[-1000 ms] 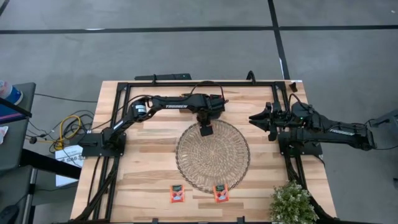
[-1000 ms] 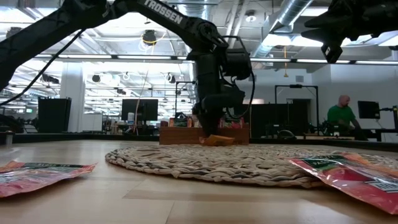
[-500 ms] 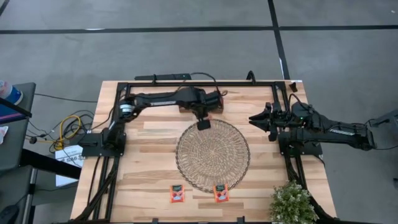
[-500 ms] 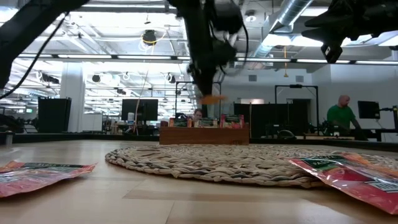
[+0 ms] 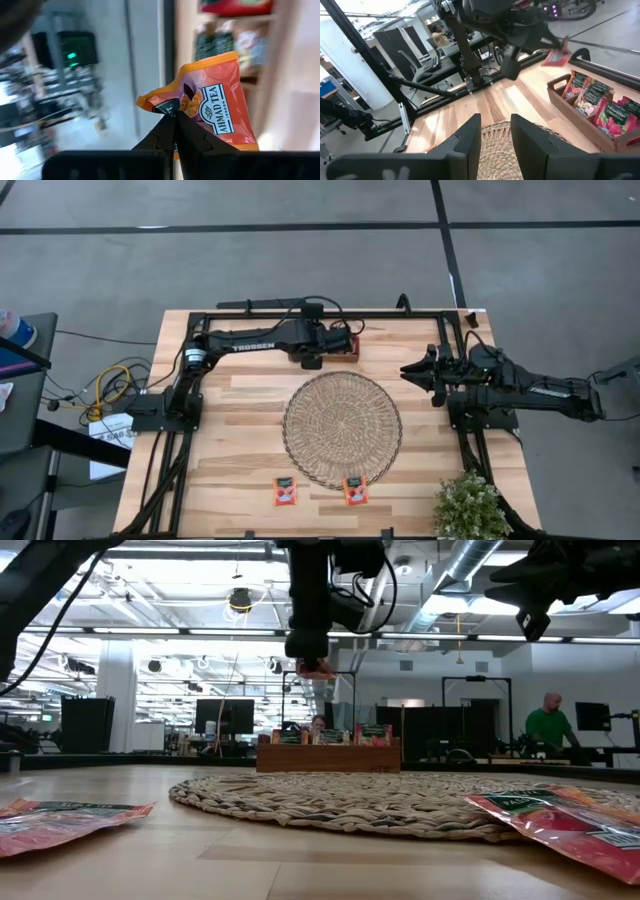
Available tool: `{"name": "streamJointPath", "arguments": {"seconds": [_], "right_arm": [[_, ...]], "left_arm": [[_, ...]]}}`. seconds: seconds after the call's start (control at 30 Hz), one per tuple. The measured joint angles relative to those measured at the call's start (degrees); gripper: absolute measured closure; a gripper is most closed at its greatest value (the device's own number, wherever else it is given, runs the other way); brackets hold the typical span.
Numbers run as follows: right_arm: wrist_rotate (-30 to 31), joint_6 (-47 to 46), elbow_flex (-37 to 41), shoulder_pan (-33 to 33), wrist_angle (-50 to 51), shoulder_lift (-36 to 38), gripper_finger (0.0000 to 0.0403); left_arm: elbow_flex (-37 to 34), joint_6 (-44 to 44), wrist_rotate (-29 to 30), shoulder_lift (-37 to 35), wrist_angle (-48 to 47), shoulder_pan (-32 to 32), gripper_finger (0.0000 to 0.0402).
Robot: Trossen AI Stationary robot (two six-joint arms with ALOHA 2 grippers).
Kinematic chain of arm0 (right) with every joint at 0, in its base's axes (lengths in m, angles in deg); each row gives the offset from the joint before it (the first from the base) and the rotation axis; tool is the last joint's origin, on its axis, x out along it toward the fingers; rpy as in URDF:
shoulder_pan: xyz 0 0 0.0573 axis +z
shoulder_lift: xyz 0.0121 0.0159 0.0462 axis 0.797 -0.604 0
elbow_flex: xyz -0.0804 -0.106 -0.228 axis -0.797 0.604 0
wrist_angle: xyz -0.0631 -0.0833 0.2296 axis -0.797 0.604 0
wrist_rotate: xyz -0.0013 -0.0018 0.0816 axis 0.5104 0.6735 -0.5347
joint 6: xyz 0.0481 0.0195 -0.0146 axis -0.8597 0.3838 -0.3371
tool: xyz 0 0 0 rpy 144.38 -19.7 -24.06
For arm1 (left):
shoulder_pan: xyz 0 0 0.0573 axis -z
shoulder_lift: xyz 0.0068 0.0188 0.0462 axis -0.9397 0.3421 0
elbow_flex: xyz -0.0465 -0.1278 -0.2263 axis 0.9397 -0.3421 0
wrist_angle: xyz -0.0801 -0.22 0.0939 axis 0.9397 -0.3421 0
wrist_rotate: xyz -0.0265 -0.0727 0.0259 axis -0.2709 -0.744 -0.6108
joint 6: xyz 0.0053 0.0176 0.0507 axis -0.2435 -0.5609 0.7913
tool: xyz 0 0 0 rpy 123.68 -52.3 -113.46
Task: Pick & Place Tea
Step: Put the orange tea bag into the left section of the brown wooden organizer
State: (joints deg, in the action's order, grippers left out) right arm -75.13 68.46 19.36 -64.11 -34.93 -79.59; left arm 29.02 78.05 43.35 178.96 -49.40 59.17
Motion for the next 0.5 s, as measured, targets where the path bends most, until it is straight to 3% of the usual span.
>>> {"name": "streamJointPath", "arguments": {"seconds": [0.23,0.5], "right_arm": [[-0.04,0.04,0.0,0.0,0.04,0.0,0.0306],[-0.08,1.04,0.0,0.0,0.26,0.0,0.0306]], "left_arm": [[-1.3,0.68,4.8,0.33,1.08,-0.49,0.0401],[-9.72,0.51,6.12,-0.4,2.5,-0.48,0.0401]]}}
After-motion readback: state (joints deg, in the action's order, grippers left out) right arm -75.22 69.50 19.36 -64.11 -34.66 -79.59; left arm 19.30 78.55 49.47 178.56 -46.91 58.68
